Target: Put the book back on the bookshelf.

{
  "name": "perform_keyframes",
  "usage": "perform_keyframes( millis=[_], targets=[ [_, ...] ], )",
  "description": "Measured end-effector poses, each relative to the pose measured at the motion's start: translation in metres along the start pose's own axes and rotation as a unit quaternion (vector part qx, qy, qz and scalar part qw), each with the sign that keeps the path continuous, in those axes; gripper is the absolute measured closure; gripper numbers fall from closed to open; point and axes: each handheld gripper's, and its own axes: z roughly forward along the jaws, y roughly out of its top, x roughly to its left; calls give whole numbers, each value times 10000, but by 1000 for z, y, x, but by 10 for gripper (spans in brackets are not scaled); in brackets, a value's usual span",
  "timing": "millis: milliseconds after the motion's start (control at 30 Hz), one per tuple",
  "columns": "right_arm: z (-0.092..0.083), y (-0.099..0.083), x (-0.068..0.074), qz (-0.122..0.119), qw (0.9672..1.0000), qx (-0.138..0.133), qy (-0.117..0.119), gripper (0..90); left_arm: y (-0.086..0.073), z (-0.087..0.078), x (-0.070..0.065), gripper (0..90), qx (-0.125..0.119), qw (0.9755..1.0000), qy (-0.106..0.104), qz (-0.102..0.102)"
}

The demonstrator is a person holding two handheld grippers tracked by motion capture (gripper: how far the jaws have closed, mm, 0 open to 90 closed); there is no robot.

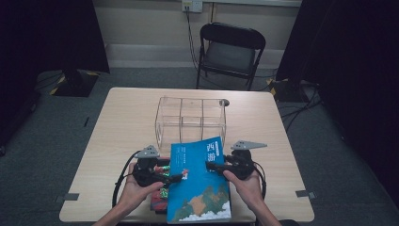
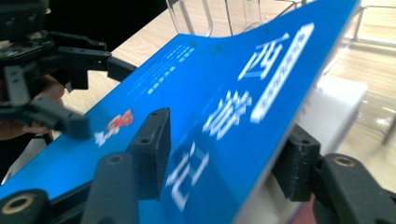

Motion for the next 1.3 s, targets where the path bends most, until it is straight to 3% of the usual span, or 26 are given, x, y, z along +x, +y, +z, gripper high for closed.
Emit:
perform_keyframes(
  millis=[67, 133, 233, 633, 767, 900, 1133, 1300],
  targets=[
    [9, 7, -2, -16, 9999, 79, 104, 418, 0, 0, 0, 146, 8, 10000, 3, 35],
    [10, 6, -1, -42, 9999, 76, 87, 466, 0, 0, 0, 144, -7, 10000, -2, 54],
    [7, 3, -2, 36, 9993, 144, 342, 556, 0, 0, 1, 139, -10, 10000, -5, 72],
    [15, 9, -5, 43, 9966, 328, 751, 529, 0, 4, 2, 106, -39, 10000, 38, -69],
    [17, 11, -5, -23, 9968, 372, 709, 584, -1, 5, 2, 101, -67, 9999, 27, -75],
    [16, 9, -5, 73, 9958, 429, 804, 627, 0, 5, 2, 100, -53, 10000, 30, -60],
    [19, 11, -8, 158, 9939, 470, 988, 600, 2, 7, 2, 87, -53, 9999, 128, -15],
    [20, 13, -9, 140, 9933, 518, 1026, 691, 3, 8, 2, 100, -95, 9997, 211, -41]
  ],
)
